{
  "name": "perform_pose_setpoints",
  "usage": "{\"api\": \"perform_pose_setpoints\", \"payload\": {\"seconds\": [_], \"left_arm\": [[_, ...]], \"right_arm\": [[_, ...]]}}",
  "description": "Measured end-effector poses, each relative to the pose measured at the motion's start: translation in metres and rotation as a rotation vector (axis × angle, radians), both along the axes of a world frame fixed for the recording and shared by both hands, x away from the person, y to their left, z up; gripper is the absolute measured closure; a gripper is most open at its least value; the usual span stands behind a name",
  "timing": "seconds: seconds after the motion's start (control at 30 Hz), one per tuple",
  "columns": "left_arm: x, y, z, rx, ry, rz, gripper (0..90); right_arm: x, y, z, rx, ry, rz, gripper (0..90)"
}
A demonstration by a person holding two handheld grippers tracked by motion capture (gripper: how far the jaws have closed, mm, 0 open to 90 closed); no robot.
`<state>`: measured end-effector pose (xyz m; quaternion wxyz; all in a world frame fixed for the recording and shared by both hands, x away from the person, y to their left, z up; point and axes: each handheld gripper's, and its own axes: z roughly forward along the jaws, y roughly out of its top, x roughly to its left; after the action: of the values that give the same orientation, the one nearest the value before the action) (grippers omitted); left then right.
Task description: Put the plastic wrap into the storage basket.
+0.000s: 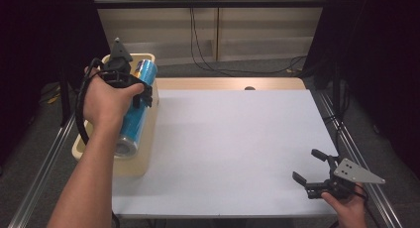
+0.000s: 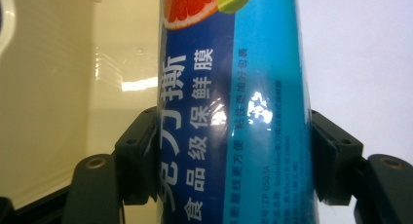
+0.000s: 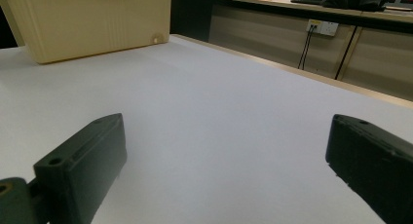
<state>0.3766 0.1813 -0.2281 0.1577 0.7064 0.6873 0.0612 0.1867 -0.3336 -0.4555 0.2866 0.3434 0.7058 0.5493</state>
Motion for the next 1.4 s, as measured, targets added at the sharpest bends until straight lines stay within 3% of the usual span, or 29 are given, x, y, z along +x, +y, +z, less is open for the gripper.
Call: {"api": "perform_pose_setpoints", "payload": {"seconds": [0.67,0.8,1.4], "left_arm": [[-0.003,0.032,-0.014,0.030,0.000,0.062,32.1],[-0.004,0.036,-0.020,0.016,0.003,0.072,32.1],[-0.007,0.048,-0.048,0.027,0.045,0.050,32.1]], "right_arm": [[0.002,0.000,-0.001,0.004,0.001,0.008,0.8],[0.002,0.001,-0.001,-0.001,0.001,0.013,0.8],[0.002,0.001,-0.001,-0.004,0.003,0.014,0.8]]}}
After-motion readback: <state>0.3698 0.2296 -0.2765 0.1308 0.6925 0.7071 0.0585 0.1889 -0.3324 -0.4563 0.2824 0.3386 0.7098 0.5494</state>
